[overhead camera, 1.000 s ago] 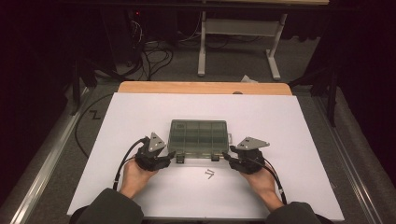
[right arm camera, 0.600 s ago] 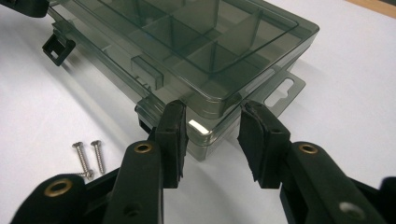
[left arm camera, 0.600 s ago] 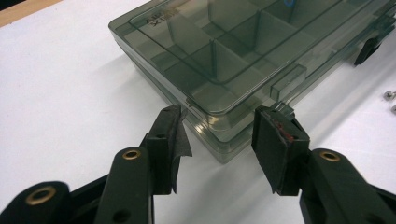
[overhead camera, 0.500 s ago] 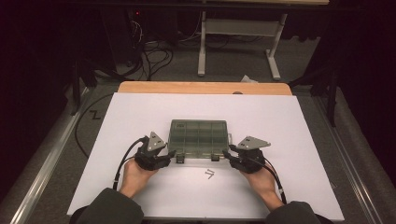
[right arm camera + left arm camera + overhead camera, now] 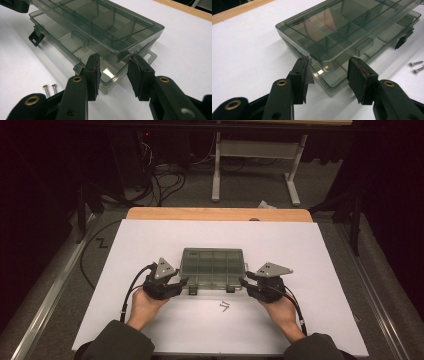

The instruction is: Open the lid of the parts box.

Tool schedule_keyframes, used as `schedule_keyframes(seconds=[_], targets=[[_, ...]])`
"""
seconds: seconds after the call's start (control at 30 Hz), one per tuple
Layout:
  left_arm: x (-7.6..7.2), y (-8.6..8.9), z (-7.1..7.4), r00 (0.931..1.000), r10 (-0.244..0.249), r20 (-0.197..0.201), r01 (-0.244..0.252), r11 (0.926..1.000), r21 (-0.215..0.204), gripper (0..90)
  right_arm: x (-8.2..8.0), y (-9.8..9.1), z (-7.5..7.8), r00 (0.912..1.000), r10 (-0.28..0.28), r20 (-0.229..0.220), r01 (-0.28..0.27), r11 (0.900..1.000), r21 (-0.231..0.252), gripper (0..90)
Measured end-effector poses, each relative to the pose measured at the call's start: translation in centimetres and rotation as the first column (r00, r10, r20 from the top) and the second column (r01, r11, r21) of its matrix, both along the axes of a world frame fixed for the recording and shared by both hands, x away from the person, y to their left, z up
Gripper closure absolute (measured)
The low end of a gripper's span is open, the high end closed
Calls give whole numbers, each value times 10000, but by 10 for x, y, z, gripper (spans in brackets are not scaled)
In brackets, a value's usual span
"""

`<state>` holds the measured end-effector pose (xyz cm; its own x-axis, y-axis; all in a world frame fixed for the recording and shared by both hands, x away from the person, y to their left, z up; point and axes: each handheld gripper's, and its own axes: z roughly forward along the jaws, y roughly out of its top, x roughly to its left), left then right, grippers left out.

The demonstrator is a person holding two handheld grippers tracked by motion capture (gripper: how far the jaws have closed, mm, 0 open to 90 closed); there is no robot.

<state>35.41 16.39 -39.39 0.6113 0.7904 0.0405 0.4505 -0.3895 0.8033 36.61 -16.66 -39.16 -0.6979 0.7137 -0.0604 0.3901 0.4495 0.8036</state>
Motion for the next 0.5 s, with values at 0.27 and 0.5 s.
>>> schedule_keyframes(seconds=[0.27, 0.5], targets=[[7, 0, 9, 10000, 45, 23, -44, 9999, -152, 517, 5, 1, 11, 10000, 17, 69, -17, 10000, 45, 636], [11, 0, 16, 9997, 133, 186, -128, 9995, -283, 515, 10, 1, 21, 9995, 29, 317, -28, 10000, -24, 639]])
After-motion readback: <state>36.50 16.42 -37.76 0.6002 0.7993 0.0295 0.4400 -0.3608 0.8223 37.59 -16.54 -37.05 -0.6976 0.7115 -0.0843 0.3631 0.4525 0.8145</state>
